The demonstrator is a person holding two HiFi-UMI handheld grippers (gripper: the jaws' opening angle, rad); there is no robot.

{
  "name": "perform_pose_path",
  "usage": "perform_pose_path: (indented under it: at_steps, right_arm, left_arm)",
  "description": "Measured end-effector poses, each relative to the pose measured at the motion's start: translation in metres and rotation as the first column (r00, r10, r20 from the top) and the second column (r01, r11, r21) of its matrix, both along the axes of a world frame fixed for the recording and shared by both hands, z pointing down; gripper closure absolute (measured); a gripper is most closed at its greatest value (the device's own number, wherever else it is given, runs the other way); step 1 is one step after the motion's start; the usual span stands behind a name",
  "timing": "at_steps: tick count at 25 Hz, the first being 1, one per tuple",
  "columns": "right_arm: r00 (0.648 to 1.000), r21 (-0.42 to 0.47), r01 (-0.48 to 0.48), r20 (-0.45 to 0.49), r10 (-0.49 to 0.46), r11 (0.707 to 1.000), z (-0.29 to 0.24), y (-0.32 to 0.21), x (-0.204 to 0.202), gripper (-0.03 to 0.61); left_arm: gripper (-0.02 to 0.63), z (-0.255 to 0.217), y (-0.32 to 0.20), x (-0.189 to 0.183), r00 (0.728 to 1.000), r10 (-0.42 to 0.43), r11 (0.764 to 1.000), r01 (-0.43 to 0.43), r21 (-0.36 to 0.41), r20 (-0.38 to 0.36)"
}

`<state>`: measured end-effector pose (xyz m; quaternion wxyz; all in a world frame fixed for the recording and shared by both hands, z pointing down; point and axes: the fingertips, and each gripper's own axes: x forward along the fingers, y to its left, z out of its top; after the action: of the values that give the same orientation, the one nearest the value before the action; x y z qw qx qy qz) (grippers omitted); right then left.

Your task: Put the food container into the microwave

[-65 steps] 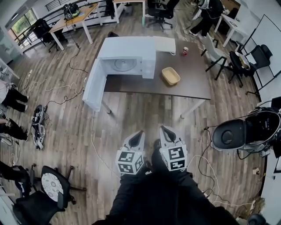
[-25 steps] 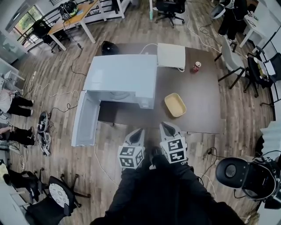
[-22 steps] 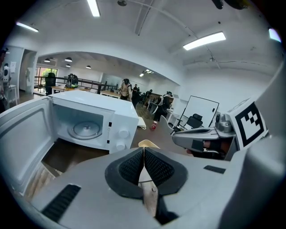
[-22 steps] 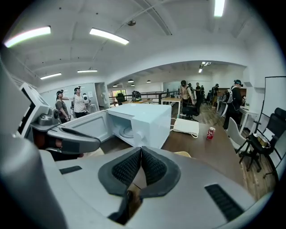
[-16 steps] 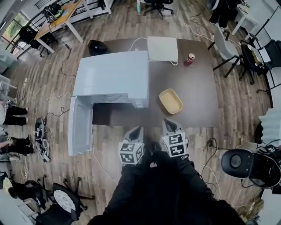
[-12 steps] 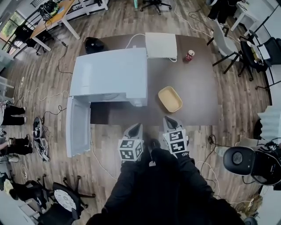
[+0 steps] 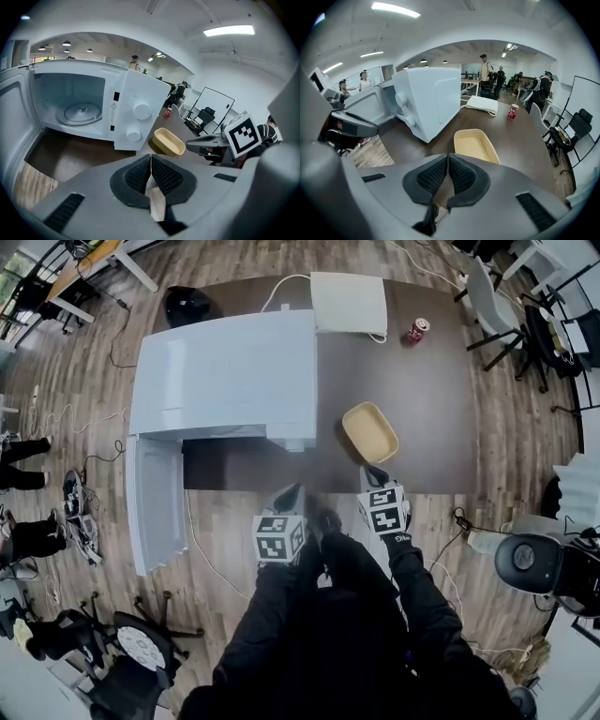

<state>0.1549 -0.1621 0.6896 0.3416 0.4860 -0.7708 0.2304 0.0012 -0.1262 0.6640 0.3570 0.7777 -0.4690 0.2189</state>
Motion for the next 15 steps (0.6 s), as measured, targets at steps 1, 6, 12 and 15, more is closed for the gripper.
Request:
perform_pose_path:
  at_steps: [1, 6, 12, 15]
  right_arm:
    - [1.0, -0.013, 0.002, -0.008, -0.003, 1.0, 0.008, -0.003, 0.002, 0.552]
    - [0.999, -0.061, 0.02, -0.033, -0.022, 0.998, 0.035, -0.019, 0.007, 0.528]
    - [0.996, -0.118, 0.051, -0.07, -0.059, 0.992, 0.06, -0.023, 0.008, 0.506]
    - [0.991, -0.138, 0.076, -0.1, -0.09, 0.987, 0.07, -0.022, 0.008, 0.507]
  left_arm:
    - [0.58, 0.004, -0.001, -0.001, 1.0, 0.0, 1.0, 0.0, -0.008, 0.001]
    - [0.58, 0.018, -0.005, -0.006, 1.0, -0.002, 0.999, 0.002, -0.047, 0.008]
    - [0.58, 0.027, -0.011, -0.013, 1.0, -0.007, 0.998, 0.008, -0.066, 0.015]
    - [0.58, 0.028, -0.011, -0.016, 1.0, -0.007, 0.997, 0.009, -0.072, 0.021]
